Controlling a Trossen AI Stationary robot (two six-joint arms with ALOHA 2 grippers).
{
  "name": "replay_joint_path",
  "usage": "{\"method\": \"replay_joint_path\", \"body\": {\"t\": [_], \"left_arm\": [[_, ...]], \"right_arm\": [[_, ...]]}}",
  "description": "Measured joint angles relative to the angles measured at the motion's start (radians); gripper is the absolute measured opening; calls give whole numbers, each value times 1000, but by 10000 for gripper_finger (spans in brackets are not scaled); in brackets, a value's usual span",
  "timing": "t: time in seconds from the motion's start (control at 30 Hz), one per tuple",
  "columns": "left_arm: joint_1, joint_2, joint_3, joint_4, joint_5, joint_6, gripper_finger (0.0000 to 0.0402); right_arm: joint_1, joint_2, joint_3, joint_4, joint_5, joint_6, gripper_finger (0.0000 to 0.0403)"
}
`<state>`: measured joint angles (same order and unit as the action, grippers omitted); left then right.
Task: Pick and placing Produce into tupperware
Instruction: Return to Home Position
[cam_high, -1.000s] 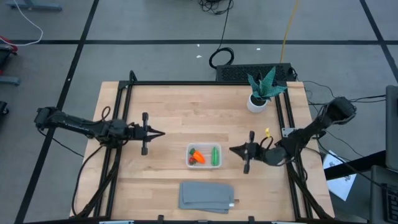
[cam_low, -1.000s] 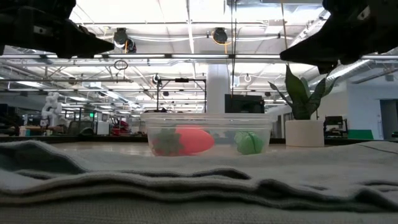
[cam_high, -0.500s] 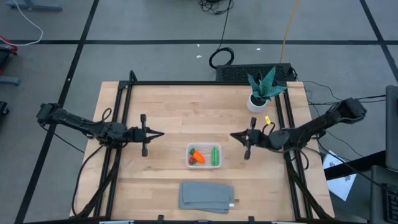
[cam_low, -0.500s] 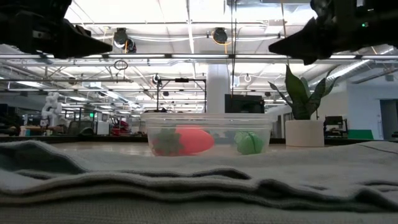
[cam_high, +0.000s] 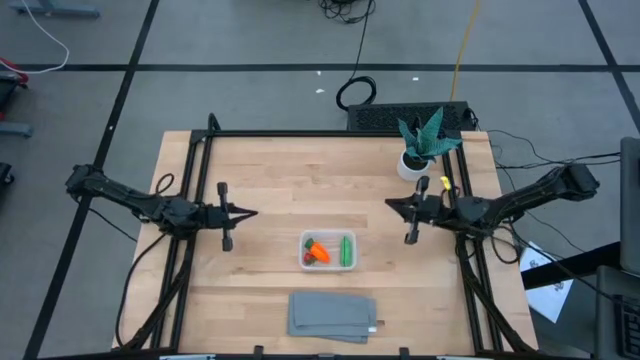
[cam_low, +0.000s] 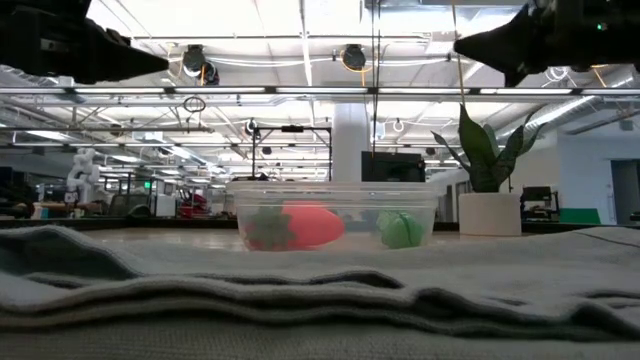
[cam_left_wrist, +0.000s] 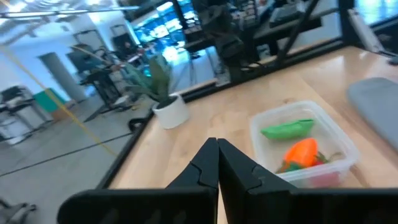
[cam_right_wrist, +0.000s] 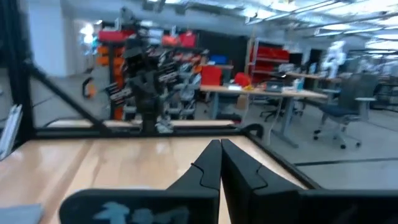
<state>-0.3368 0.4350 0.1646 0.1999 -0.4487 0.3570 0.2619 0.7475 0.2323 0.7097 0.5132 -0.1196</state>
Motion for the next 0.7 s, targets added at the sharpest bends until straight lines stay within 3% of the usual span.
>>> {"method": "replay_joint_path", "body": {"t": [0.13,0.33,0.57,0.7], "left_arm": [[-13,-49,0,-20,-66,4,1],[69,-65,0,-15,-34,3,1],[206,-65,0,3,207,-92,0],[217,-54,0,-66,301,-169,0]], "right_arm": [[-17,-105,-55,-18,21,-1,0],[-78,-164,-47,-117,10,-2,0],[-164,-228,-46,-182,-176,111,0],[-156,-224,-45,-333,-180,183,0]]}}
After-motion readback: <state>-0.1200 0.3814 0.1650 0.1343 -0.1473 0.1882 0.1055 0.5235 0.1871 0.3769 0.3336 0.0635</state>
